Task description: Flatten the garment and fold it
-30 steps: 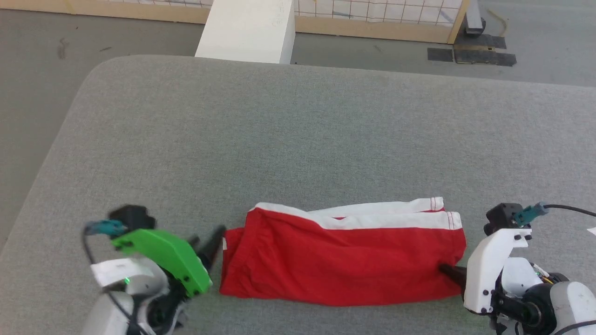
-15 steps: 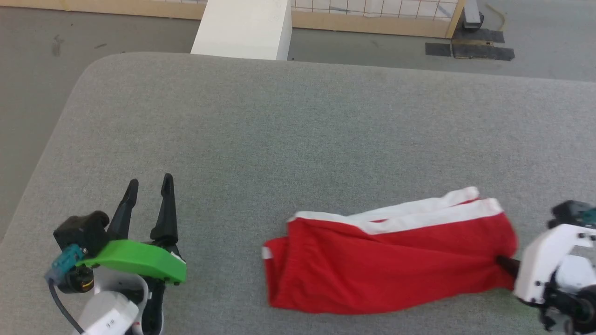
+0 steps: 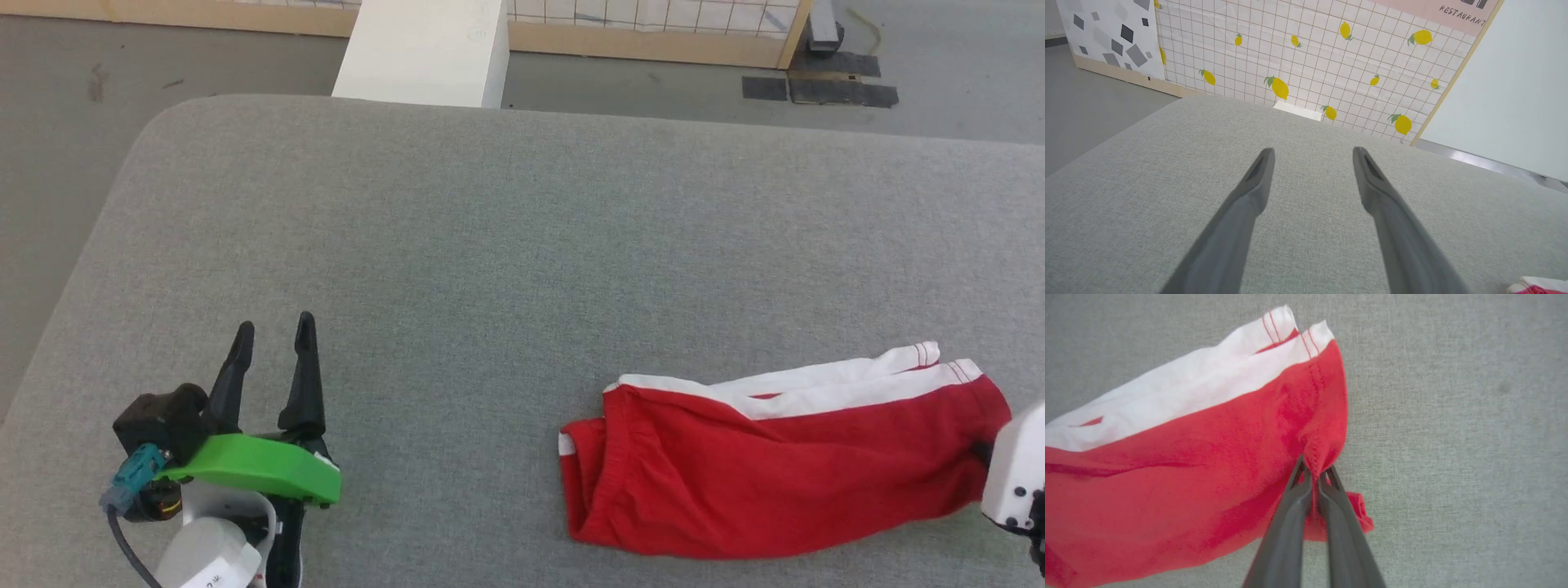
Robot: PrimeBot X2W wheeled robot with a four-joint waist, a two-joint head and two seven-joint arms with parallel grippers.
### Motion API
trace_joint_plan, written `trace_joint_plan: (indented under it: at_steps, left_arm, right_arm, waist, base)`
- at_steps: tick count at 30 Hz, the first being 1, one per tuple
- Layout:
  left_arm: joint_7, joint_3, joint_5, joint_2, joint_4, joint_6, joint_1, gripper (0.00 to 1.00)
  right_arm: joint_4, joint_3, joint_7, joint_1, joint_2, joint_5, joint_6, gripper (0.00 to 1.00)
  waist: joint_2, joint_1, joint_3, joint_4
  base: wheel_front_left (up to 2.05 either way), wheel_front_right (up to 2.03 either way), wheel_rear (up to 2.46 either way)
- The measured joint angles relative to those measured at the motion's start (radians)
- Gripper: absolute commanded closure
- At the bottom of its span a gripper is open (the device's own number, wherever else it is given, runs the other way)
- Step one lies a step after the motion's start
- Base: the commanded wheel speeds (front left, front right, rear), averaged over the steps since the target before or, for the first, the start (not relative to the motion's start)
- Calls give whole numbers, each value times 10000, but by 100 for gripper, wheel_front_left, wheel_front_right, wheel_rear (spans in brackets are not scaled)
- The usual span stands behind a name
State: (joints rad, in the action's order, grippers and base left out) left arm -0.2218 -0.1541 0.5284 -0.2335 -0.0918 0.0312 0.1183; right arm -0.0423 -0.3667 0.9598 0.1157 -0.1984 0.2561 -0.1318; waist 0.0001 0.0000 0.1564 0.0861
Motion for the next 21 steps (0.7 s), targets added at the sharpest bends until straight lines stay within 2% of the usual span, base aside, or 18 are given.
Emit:
trace_joint_plan:
  at_steps: [7,12,13,21]
  left_arm:
    - [52,-130,0,17,13,-4,-26,0]
    - [134,-198,8,17,42,4,-72,0]
    - [151,-228,10,23,52,6,-99,0]
    - [278,-282,98,23,52,6,-117,0]
  right_arm:
    - [2031,1881,895,-364,-771,734,0,100]
    - [3156,3116,1549,-369,-1066,1473,0,100]
    - [3365,3672,1695,-369,-1091,1747,0,100]
    - [2963,5680,1544,-41,-945,2380,0,100]
  waist:
    - [0,0,-162,-27]
    - [0,0,-273,-12]
    - [0,0,-294,23]
    - [0,0,-275,182]
  base:
    - [0,0,0]
    - [0,0,0]
    - [0,0,0]
    - [0,0,0]
